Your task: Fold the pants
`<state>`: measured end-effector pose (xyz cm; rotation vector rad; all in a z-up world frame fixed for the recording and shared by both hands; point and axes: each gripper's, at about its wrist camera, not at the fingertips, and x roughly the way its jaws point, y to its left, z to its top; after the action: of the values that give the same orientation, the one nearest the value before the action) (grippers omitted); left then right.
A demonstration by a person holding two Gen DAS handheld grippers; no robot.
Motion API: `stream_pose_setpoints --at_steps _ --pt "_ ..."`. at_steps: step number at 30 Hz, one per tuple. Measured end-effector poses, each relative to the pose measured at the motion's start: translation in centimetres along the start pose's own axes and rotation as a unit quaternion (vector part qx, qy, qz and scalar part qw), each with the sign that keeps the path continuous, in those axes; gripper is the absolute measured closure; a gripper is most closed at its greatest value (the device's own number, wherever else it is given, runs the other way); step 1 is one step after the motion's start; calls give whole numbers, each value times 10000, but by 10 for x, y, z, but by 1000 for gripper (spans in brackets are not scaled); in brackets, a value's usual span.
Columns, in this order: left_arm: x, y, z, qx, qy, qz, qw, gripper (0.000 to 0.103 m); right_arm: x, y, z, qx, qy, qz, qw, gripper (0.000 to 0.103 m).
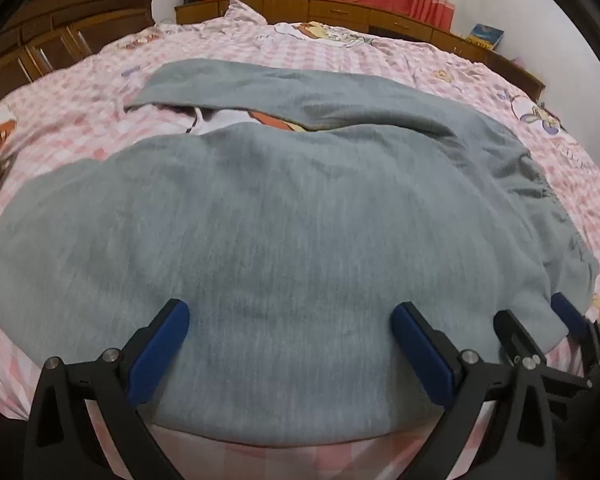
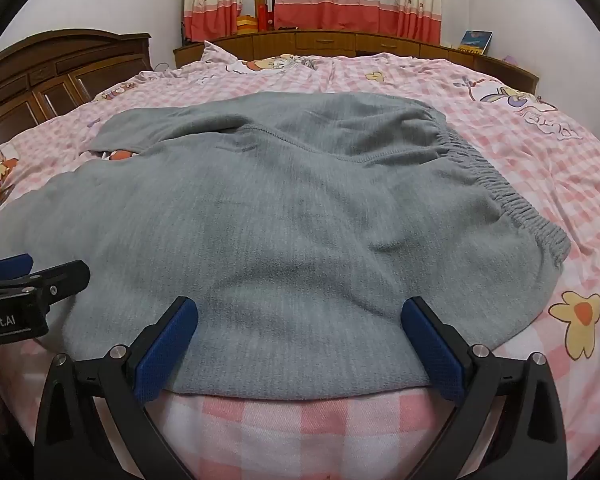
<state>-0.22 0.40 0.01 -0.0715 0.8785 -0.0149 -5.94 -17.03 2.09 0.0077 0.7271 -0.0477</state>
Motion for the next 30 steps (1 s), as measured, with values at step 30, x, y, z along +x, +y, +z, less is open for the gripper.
stream_pose_setpoints --at_steps 30 --pt "2 -3 -5 178 -147 85 9997 0 -1 0 -1 -39 38 -75 10000 0"
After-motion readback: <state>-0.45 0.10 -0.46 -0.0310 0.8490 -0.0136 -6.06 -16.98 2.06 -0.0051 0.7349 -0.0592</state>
